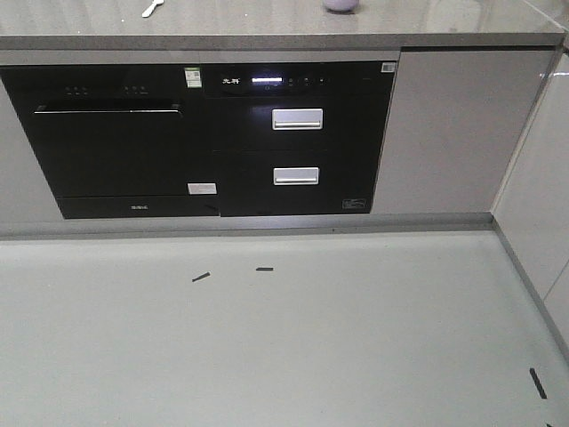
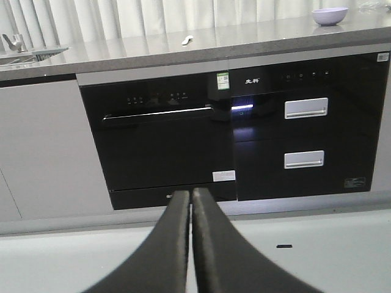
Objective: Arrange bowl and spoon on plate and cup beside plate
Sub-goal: 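Drive the base forward toward the grey countertop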
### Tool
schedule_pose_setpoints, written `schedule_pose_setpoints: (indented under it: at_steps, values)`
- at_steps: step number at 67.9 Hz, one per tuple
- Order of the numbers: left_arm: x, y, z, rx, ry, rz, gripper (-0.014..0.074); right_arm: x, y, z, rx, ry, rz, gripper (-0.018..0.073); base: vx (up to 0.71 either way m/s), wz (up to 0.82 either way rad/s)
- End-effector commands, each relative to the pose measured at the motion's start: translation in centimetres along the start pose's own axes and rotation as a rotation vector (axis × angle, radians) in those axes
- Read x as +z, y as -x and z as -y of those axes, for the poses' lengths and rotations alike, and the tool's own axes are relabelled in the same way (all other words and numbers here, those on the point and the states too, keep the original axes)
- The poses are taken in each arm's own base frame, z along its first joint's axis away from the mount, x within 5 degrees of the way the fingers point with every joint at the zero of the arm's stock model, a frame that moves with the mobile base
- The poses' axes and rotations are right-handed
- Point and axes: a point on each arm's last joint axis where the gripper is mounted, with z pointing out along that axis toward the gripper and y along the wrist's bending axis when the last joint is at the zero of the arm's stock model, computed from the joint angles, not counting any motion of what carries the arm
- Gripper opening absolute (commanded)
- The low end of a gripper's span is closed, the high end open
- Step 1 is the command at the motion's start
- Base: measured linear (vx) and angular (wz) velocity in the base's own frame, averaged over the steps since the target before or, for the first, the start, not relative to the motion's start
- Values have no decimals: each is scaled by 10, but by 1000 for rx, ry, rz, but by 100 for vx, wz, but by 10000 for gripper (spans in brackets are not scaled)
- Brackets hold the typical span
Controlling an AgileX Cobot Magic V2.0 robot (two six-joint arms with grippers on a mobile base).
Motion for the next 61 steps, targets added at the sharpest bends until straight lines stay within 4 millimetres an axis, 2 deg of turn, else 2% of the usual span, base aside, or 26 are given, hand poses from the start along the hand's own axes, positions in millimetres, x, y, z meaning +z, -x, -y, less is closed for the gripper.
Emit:
schedule_pose_setpoints:
  at_steps: [1,61]
  values:
    - [-2,10,-1,-12,9,100,-6,-1,6,-2,-17,19,78,-3,16,8]
    - [-2,10,-1,-12,9,100,-6,-1,6,-2,-17,19,78,-3,14,0]
